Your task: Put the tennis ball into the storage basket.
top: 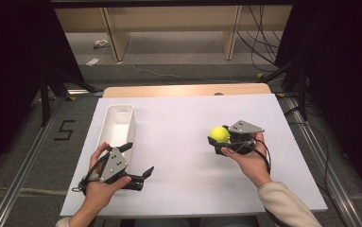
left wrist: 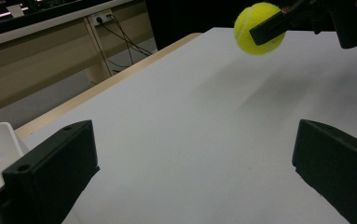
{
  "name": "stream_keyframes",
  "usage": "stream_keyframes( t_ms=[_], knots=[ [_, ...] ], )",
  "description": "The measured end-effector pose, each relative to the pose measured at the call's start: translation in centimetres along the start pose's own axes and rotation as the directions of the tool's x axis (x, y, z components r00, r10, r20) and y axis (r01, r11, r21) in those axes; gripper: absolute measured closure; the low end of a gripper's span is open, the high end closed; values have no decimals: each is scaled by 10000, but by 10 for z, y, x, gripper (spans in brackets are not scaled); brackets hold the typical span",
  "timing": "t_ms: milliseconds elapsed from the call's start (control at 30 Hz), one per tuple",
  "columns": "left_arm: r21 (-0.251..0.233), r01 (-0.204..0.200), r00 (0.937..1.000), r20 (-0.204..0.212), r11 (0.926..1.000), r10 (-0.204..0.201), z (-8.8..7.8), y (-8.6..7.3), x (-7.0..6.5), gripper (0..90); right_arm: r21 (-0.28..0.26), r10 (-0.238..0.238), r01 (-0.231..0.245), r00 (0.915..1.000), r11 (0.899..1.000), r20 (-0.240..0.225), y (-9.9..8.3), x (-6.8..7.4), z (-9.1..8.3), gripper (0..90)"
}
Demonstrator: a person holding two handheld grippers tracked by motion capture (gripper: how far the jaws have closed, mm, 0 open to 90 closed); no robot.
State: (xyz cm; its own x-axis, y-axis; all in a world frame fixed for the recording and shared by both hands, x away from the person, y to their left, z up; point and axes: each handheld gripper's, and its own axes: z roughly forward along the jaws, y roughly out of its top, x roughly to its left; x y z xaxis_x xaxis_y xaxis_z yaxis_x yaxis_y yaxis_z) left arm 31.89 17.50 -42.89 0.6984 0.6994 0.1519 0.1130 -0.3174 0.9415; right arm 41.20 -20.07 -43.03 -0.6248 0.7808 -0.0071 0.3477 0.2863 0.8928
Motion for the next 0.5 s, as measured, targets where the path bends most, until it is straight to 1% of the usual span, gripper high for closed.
stream_keyframes(
  t_ms=[500],
  knots=[
    [-3, -11, 10000, 16, 10000, 11, 0, 0, 0, 0, -73, -85, 83, 9998, 9999, -186, 5, 8, 6, 266]
  ],
)
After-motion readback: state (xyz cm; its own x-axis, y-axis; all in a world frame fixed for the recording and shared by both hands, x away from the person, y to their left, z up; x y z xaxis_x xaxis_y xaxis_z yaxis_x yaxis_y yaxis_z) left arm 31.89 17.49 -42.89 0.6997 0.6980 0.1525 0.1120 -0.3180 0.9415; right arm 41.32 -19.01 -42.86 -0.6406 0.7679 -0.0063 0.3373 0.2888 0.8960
